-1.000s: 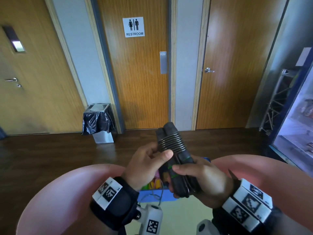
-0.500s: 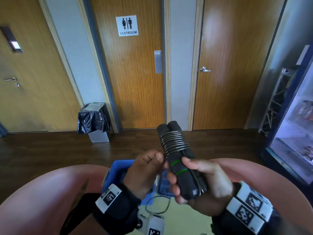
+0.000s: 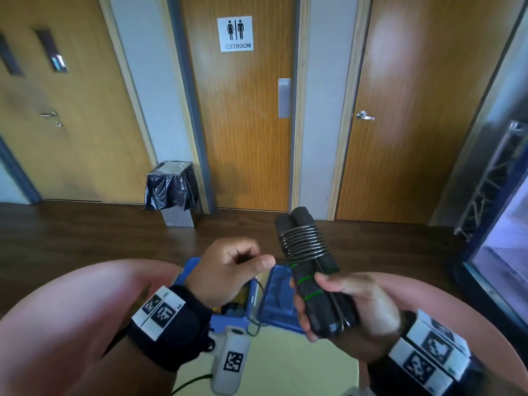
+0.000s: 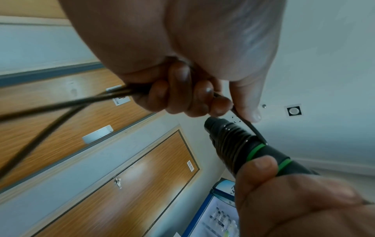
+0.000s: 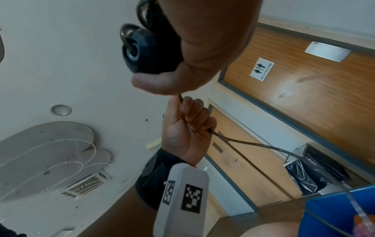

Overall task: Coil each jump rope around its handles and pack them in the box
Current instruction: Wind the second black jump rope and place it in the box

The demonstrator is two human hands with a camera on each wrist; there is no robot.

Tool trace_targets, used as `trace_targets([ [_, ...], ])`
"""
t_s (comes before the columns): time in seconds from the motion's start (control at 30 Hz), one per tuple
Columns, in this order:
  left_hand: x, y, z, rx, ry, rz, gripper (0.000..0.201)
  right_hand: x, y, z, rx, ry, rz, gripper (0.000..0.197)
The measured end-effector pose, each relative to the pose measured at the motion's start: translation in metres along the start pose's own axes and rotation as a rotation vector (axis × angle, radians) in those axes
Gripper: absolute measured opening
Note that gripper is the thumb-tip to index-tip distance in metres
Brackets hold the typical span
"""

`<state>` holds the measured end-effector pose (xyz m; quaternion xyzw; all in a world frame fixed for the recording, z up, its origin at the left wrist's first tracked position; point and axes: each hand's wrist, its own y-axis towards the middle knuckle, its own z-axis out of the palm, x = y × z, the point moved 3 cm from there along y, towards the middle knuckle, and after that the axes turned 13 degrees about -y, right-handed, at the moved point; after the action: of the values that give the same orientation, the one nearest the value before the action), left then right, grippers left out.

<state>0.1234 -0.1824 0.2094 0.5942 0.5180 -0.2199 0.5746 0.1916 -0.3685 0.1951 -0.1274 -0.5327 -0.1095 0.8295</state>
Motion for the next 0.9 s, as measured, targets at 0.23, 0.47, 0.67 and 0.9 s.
trace_targets([
  [0.23,0.007,-0.02,0.005,-0.194,-0.055,-0.04,0.049,-0.001,0.008,0.012,-0.032,-0.013,-0.06,0.054],
  [0.47,-0.002,-0.026,-0.015,-0.259,0.085,0.063,0.037,0.002,0.015,0.02,-0.221,-0.15,-0.105,0.035],
  [0.67,0.008,-0.035,-0.038,-0.246,0.003,0.018,0.04,-0.002,0.03,0.044,-0.251,-0.147,-0.105,0.038],
  [0.9,0.022,-0.049,-0.067,-0.278,-0.388,-0.12,0.049,-0.014,0.065,0.095,-0.092,-0.029,-0.138,0.037],
])
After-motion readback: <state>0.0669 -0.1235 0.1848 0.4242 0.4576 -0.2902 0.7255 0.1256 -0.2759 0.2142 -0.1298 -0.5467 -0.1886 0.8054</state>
